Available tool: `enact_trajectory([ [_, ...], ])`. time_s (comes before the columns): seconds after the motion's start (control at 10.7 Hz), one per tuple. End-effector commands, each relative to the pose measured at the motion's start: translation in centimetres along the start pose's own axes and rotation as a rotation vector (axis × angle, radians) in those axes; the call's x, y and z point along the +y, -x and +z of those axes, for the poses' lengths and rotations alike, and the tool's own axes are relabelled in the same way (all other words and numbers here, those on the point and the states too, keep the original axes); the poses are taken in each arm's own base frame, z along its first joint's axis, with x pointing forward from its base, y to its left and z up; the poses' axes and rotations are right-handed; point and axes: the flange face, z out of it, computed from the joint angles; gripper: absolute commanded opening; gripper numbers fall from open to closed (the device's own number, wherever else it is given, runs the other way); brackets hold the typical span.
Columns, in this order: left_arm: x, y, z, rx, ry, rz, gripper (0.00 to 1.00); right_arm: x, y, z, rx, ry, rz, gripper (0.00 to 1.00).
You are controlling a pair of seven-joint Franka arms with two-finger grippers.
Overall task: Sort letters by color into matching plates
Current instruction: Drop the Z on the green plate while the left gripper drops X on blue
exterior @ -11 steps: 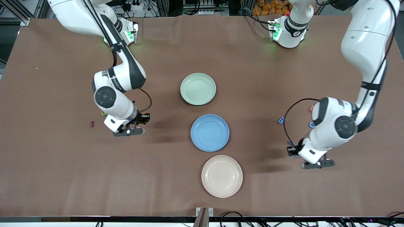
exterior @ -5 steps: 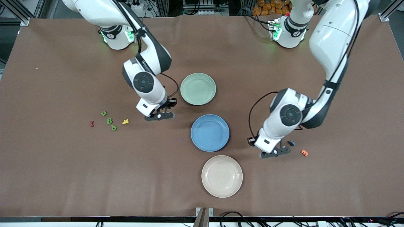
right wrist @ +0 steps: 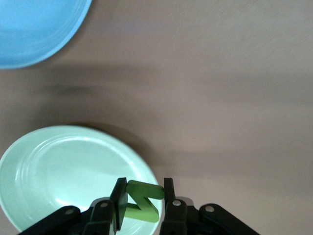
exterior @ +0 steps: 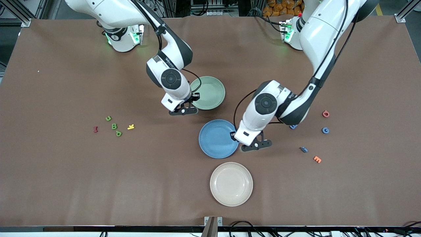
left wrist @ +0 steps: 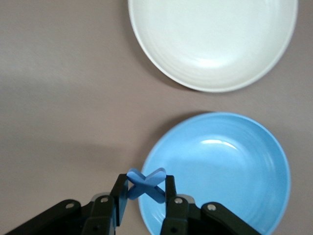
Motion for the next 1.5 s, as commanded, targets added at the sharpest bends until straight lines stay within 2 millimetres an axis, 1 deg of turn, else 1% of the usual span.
enact_trajectory([
  [0.0,2.6,1.5,1.6,0.01,0.054,-0.044,0.0,-3.4,2.3,2.1,-0.023,-0.019,0.042,0.0],
  [0.09,3.1,2.0,2.0,0.008,0.053,-0.039,0.0,-4.1,2.8,2.9,-0.03,-0.024,0.05,0.0],
  [0.19,3.1,2.2,2.1,0.007,0.051,-0.038,0.0,-4.8,3.5,3.6,-0.041,-0.021,0.066,0.0],
  [0.28,3.0,2.1,2.1,0.006,0.049,-0.037,0.38,-5.2,3.8,4.2,-0.045,-0.018,0.08,0.0],
  [0.37,3.0,2.0,2.1,0.015,0.045,-0.014,0.94,-5.5,4.2,4.5,-0.051,-0.013,0.08,0.0],
  [0.47,2.8,1.9,2.1,0.018,0.04,-0.012,1.0,-5.5,4.3,4.5,-0.054,-0.01,0.082,0.0],
  [0.56,2.8,1.8,2.0,0.02,0.041,-0.014,1.0,-5.5,4.5,4.8,-0.058,-0.007,0.082,0.22],
  [0.66,2.4,1.3,1.6,0.025,0.043,-0.022,1.0,-5.5,4.4,4.9,-0.058,-0.006,0.145,0.85],
  [0.75,2.3,1.2,1.5,0.026,0.044,-0.024,1.0,-5.5,4.4,5.0,-0.061,-0.002,0.216,1.0],
  [0.84,1.8,0.6,1.4,0.034,0.037,-0.025,1.0,-5.2,4.2,4.6,-0.061,-0.001,0.233,1.0],
  [0.94,0.7,-0.3,1.6,0.042,0.018,-0.009,1.0,-4.9,4.0,4.2,-0.065,0.003,0.241,1.0],
  [1.03,-1.4,-1.8,1.9,0.041,-0.003,-0.008,1.0,-4.8,3.8,4.1,-0.065,0.002,0.244,1.0],
  [1.12,-3.2,-2.5,2.0,0.036,-0.017,0.013,1.0,-4.5,3.6,3.8,-0.064,0.003,0.252,1.0],
  [1.22,-5.2,-3.1,2.2,0.026,-0.034,0.039,1.0,-3.8,3.3,2.9,-0.071,0.013,0.263,1.0],
  [1.31,-6.9,-3.6,1.9,0.022,-0.046,0.078,1.0,-2.7,2.8,1.1,-0.071,0.02,0.281,1.0],
  [1.41,-8.4,-3.9,1.5,0.017,-0.058,0.138,1.0,-1.2,2.2,-0.8,-0.077,0.031,0.307,1.0],
])
